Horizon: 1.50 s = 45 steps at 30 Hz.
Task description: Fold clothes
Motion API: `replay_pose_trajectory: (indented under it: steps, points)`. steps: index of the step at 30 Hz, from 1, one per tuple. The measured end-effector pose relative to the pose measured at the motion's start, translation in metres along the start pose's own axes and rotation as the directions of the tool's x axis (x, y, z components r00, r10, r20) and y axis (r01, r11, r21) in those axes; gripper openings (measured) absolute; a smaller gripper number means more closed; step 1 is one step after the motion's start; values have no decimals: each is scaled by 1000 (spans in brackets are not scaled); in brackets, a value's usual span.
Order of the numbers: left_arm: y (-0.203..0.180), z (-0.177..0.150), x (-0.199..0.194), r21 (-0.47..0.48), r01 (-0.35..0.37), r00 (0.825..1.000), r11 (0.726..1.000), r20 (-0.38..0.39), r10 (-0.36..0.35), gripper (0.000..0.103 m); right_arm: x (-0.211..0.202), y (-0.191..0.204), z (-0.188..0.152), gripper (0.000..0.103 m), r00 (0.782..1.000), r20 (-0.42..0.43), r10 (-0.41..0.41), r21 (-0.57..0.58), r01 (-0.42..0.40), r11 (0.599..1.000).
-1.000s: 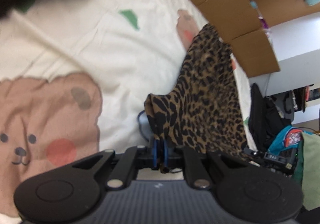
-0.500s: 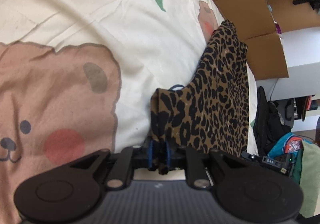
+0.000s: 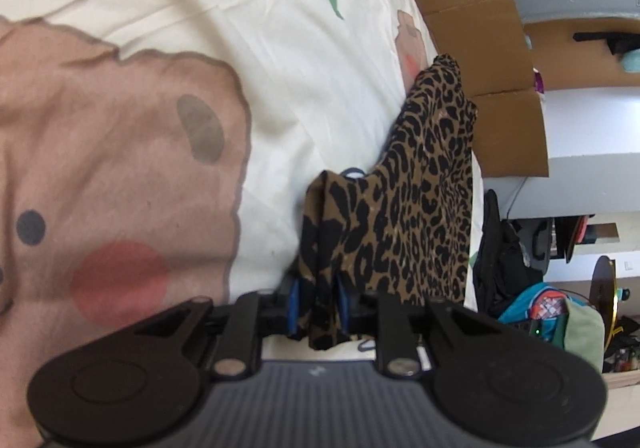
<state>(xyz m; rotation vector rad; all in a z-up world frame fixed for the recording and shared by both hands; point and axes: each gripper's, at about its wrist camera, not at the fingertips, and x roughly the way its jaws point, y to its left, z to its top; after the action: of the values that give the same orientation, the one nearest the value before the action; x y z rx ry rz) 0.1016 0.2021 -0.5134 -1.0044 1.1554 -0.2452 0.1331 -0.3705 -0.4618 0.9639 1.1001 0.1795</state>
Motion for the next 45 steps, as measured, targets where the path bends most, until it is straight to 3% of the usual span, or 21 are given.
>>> replay_pose_trajectory:
  steps: [1,4,23,38,45]
  points:
    - [-1,0,1,8,-7,1000,1000,-10,7,10,0,0,-1,22,1000,2,-1,-3,1,1000]
    - [-7,1,-1,25,-8,1000,1000,-20,8,8,-1,0,-1,6,1000,0,9,4,-9,1000]
    - [-38,-9,-53,74,32,999,997,1,-32,7,-39,35,-3,3,998,-3,60,-51,-60,997]
    - [-45,-51,-77,44,16,999,999,-37,-15,7,-79,37,-25,3,995,-87,57,-83,-64,994]
    - [-41,-61,-79,24,30,999,999,-15,-30,7,-88,41,-34,3,992,-117,48,-94,-59,994]
